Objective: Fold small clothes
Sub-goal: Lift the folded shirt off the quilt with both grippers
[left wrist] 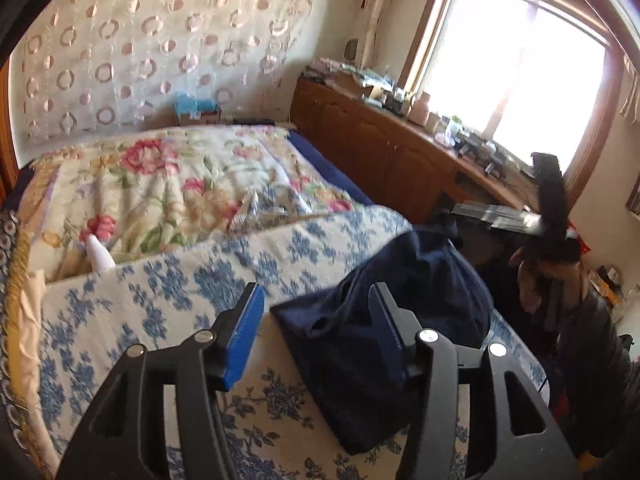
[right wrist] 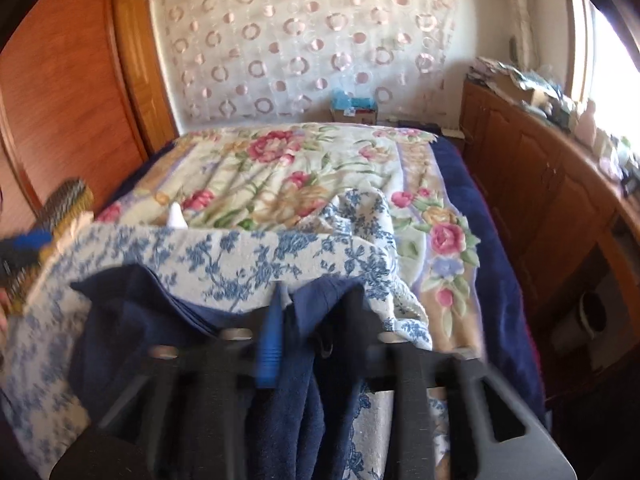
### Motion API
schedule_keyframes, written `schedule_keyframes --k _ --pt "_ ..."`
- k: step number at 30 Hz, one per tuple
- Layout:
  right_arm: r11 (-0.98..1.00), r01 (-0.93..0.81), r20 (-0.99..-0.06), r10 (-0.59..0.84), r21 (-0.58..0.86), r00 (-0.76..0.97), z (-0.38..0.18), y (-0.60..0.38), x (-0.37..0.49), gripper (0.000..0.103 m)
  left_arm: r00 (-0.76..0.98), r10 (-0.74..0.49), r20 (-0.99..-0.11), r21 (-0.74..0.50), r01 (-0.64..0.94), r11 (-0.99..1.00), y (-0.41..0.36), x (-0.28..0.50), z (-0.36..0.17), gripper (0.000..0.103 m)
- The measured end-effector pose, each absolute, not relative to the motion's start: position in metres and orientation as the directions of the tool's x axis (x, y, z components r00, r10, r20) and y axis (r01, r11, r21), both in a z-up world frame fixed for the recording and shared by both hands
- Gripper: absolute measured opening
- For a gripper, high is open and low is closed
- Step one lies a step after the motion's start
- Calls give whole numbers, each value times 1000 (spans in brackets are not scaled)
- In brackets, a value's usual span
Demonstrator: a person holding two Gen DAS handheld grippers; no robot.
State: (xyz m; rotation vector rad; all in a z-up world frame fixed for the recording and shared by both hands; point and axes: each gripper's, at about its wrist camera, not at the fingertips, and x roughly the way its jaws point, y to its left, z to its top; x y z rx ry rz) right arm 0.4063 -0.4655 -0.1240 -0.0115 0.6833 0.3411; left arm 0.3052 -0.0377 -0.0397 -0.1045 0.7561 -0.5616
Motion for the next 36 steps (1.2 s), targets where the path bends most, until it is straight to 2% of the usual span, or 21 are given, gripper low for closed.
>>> schedule_keyframes --k 2,4,9,21,27,30,31,32,33,34,35,36 --pt "953 -292 -600 280 80 749 -117 -471 402 61 566 -514 -644 -286 444 849 -42 305 -51 54" --pt "965 -263 -599 210 -1 773 -115 -471 395 61 545 -511 -664 -290 443 848 -45 304 -61 54" --pt "949 -313 -633 219 -40 743 -131 -466 380 61 490 -477 -730 -270 435 859 -61 313 -87 54" --pt "942 -327 -732 277 79 622 -183 -461 414 63 468 -427 -774 -248 396 884 -72 347 -105 55" --pt "918 -361 -741 356 164 569 -194 -460 418 62 463 -440 -769 -268 391 880 -73 351 -112 56" --pt "913 -370 -740 366 170 565 -196 -459 418 59 448 -471 -760 -294 409 864 -75 356 -111 56" --pt "907 -378 -739 382 186 555 -196 -459 418 53 436 -489 -756 -312 416 854 -75 358 -111 55" --pt "902 -384 -737 395 198 548 -197 -459 418 43 422 -506 -752 -330 424 844 -74 359 -111 51" --pt "893 -395 -735 416 217 536 -198 -459 417 39 411 -519 -750 -341 433 835 -75 360 -110 48" --pt "887 -403 -733 427 226 529 -198 -457 417 31 407 -521 -750 -340 438 832 -75 360 -109 41" --pt "878 -414 -732 443 239 518 -199 -456 416 25 400 -529 -748 -348 442 827 -74 360 -107 25" --pt "877 -421 -728 445 234 522 -197 -455 414 23 391 -550 -738 -372 444 815 -72 360 -105 19"
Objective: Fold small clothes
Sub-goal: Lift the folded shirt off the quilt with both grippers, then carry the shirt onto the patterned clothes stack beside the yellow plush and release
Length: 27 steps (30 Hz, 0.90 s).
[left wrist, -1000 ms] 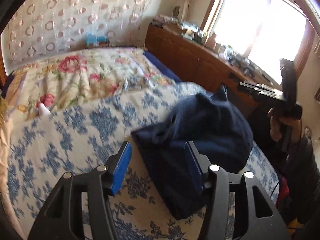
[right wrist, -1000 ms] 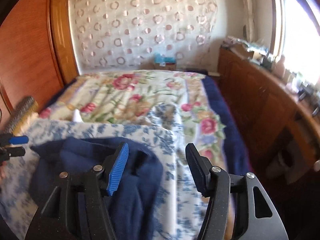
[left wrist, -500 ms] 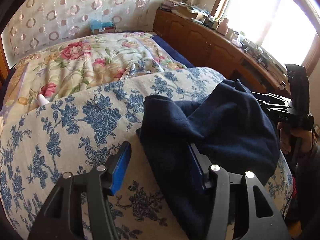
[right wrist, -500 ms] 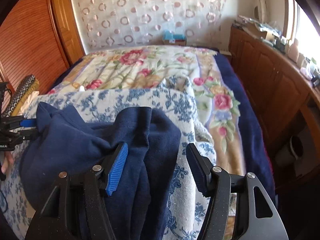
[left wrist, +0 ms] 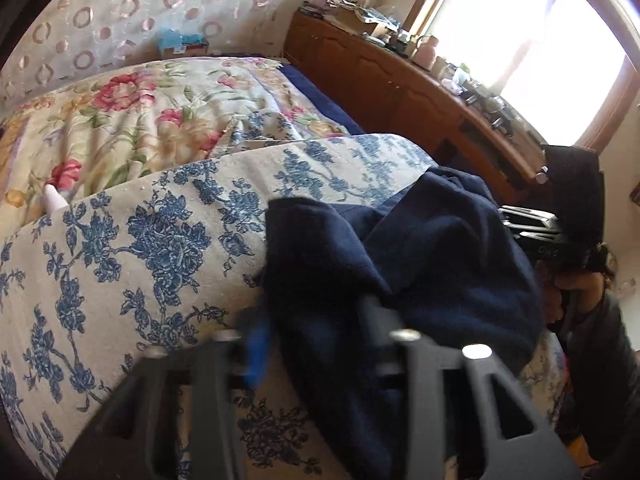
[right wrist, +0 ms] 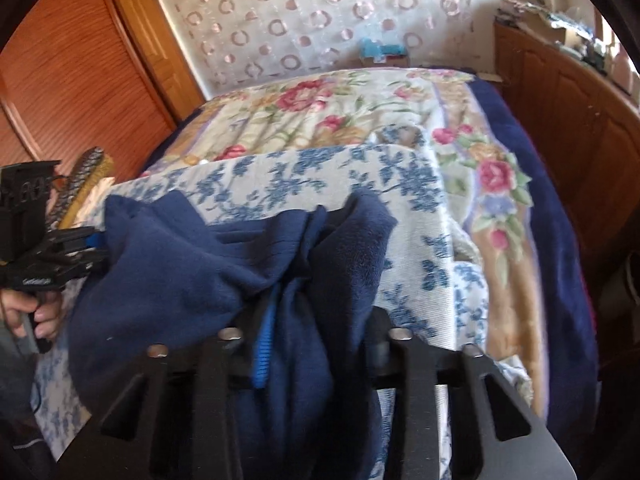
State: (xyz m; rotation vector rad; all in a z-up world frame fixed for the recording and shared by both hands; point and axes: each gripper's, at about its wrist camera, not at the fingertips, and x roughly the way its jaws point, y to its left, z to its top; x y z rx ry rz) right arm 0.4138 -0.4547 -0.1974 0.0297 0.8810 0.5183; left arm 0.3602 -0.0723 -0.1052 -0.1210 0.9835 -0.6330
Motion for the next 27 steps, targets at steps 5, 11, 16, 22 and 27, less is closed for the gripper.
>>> schedule_keyframes --k 5,11,16,22,27 --pt "911 -402 -655 362 97 663 -169 -436 381 16 449 -574 -685 -335 506 795 -73 333 -74 8" --pt "904 -419 -555 390 80 735 -126 -418 358 15 561 -588 -583 -303 521 798 -50 287 -18 6" --pt "873 -483 -480 454 70 751 -92 -379 348 15 656 -567 -499 -286 492 822 1 252 25 5" --pt "793 -608 -417 568 48 709 -54 -301 356 15 778 -448 -440 -235 382 894 82 212 57 5" --pt "683 -727 -407 647 -65 645 -28 -197 364 15 853 -307 -423 -222 231 947 157 187 57 5"
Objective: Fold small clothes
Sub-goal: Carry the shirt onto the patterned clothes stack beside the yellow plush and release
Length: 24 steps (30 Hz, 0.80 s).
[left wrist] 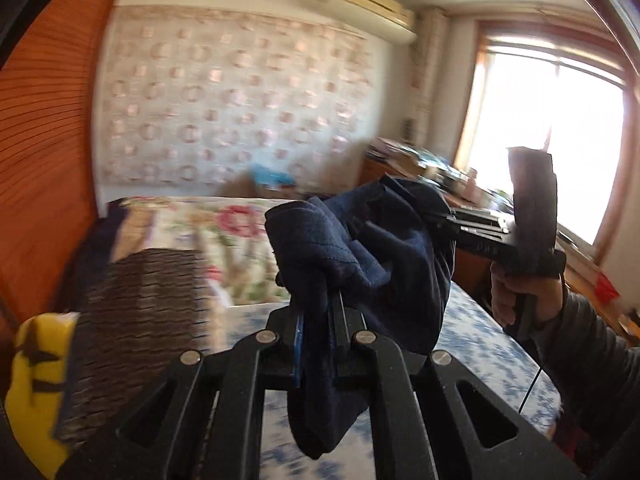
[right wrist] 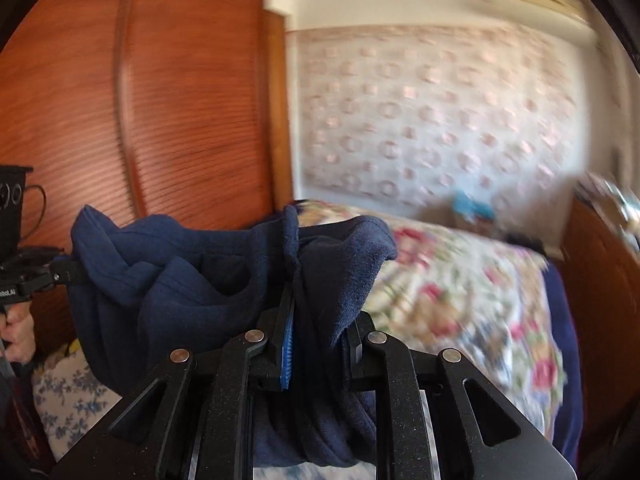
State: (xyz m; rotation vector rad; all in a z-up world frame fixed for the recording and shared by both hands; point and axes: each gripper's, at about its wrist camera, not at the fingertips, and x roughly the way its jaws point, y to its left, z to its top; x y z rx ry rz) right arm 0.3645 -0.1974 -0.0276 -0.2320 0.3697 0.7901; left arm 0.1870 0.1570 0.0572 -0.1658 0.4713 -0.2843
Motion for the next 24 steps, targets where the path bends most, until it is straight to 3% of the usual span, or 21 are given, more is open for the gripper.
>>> schedule_keyframes --k 6,12,21,24 --pt "545 -823 -456 698 -160 552 -16 -77 375 15 905 -146 -399 -261 41 965 232 156 24 5" --pt "382 -882 -546 693 -274 470 -38 36 372 15 891 -65 -450 -372 -121 920 277 141 -44 5" --pt "275 -898 -592 679 -345 435 -72 124 373 15 865 -18 -502 -376 -200 905 287 131 -89 5" --pt "278 -906 -611 670 -319 421 -79 142 375 23 856 -12 -517 -366 -209 907 286 132 -90 5"
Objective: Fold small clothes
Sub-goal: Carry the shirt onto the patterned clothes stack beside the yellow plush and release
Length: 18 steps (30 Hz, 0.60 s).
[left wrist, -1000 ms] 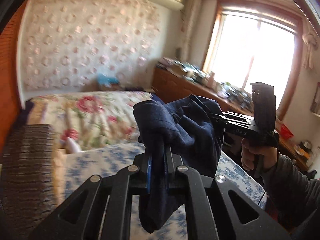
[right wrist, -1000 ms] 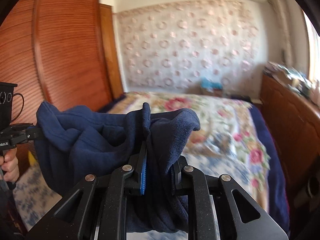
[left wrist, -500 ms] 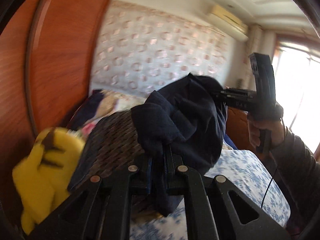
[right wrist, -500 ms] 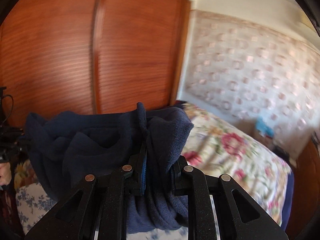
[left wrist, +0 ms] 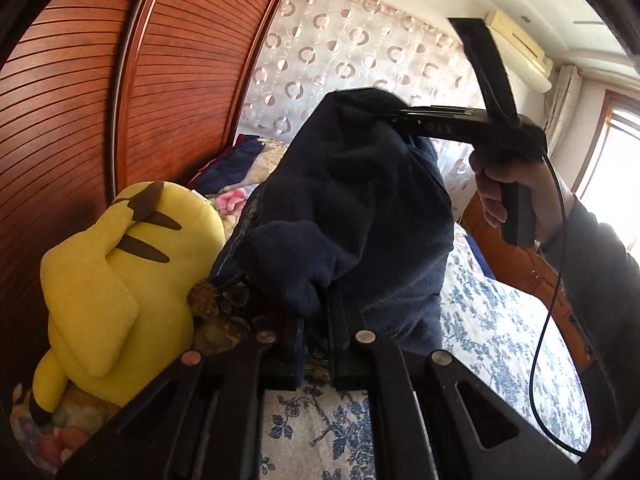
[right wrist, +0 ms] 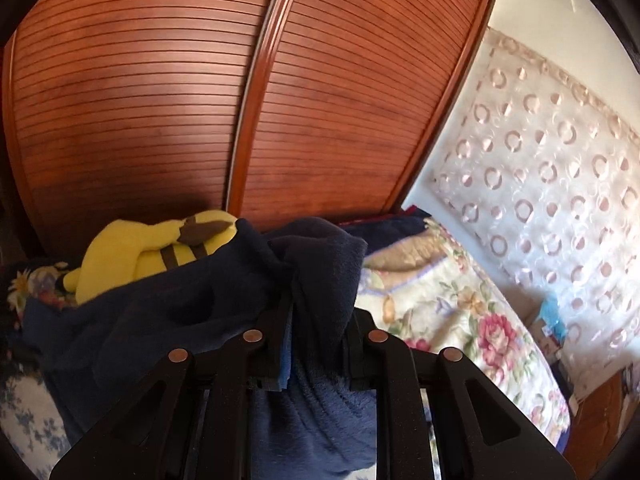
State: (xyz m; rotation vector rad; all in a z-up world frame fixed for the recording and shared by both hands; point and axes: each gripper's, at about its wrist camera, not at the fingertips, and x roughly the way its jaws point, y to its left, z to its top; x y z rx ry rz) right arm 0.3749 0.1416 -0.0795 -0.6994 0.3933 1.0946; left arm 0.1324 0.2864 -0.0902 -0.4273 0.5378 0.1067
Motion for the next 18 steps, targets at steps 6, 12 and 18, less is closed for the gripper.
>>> schedule_keyframes --k 6,12,18 --pt "381 -878 -622 623 -289 475 -71 118 404 49 849 -8 -528 -353 -211 911 286 129 -89 5" --pt "464 -883 -705 603 -72 374 -98 93 449 50 847 4 -532 -349 -223 910 284 127 -87 5" --pt "451 -889 -746 616 73 252 -133 90 459 29 837 9 -547 -331 -226 916 283 127 -87 5"
